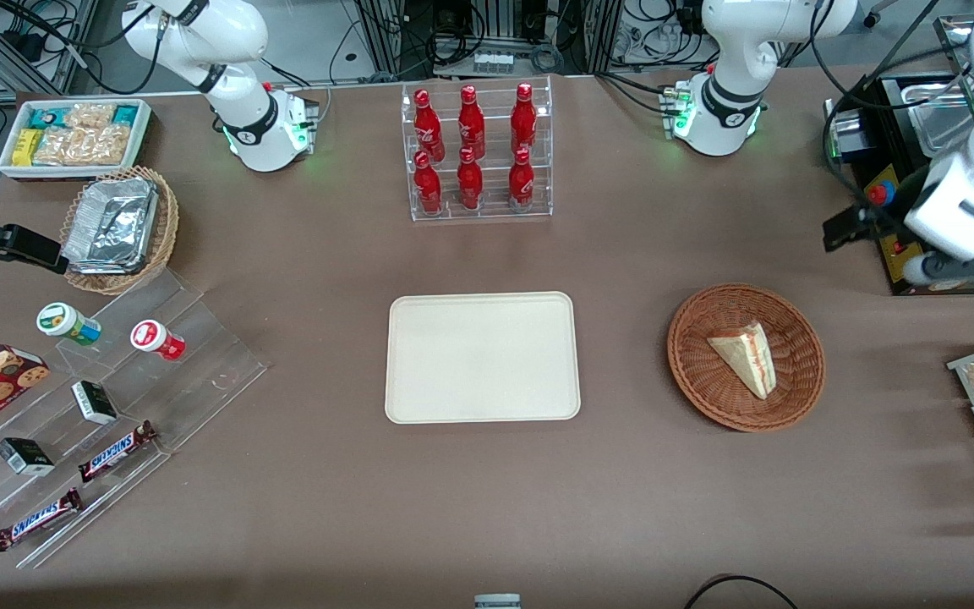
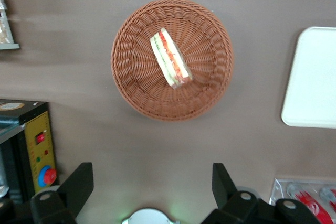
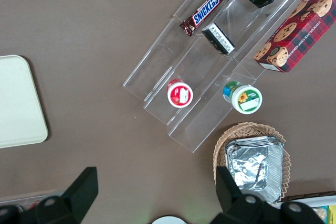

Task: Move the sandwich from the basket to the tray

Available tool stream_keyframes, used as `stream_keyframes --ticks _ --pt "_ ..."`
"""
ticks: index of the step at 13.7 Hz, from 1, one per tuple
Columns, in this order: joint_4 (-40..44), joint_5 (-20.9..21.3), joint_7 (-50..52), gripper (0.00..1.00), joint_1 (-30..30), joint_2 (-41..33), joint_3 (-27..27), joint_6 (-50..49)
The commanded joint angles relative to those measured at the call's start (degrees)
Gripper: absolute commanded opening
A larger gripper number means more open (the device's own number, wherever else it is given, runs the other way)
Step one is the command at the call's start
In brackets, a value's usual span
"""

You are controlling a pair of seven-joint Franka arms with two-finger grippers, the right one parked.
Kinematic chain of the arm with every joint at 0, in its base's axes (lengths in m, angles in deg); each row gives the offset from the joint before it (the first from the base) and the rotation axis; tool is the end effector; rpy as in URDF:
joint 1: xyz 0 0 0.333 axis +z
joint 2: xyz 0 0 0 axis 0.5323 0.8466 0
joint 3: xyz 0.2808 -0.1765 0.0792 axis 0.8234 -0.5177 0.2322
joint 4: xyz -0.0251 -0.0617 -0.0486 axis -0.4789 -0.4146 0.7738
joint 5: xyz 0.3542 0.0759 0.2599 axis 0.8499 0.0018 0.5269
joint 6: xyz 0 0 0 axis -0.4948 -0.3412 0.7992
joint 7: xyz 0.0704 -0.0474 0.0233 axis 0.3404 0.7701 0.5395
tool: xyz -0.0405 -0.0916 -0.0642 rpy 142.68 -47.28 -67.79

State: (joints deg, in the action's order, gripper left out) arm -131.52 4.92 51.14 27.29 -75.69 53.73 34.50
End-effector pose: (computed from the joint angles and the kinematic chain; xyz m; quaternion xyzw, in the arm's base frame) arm 0.6017 -0.0397 0.5662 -0.9965 -0.0422 0.0708 0.0112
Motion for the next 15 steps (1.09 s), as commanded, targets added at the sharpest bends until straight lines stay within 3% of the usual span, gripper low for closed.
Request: stream_keyframes --ticks 1,9,15 --pt "-9.06 -0.03 7.59 1.00 -0.14 -1.24 0.38 9.43" --pt "-28.58 0.15 23.79 1.00 -0.66 3.06 0.38 40.29" --pt "-29.48 0.15 29.25 1.00 -1.89 8.95 0.12 46.90"
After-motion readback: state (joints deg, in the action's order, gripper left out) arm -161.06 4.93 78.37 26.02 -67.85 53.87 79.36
